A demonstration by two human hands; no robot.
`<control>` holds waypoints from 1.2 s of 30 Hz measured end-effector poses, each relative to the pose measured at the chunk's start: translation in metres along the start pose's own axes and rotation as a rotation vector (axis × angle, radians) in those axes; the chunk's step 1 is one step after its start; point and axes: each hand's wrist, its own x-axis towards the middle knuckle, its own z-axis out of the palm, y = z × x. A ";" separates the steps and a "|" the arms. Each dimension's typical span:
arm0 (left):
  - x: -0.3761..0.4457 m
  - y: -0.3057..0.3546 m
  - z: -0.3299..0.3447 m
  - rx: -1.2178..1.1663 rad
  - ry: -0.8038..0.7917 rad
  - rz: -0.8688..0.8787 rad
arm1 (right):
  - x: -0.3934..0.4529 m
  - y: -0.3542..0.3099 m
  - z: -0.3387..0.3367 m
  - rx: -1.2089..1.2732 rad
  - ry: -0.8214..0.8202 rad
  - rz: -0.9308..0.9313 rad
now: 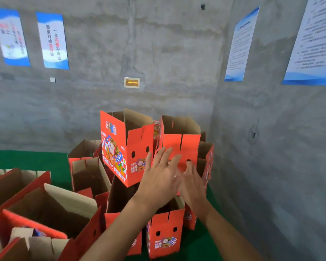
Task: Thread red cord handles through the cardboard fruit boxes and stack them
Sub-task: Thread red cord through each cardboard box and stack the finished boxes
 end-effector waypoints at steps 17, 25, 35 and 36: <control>-0.105 -0.080 0.016 0.062 -0.175 -0.371 | -0.068 -0.102 0.024 0.552 -0.048 -0.014; -0.203 -0.132 0.004 0.214 -0.460 -0.817 | -0.136 -0.205 0.057 0.846 -0.405 -0.158; -0.233 -0.130 0.011 0.017 -0.580 -0.844 | -0.191 -0.225 0.086 0.958 -0.753 -0.001; -0.230 -0.125 0.013 0.005 -0.593 -0.812 | -0.192 -0.220 0.086 0.970 -0.766 0.039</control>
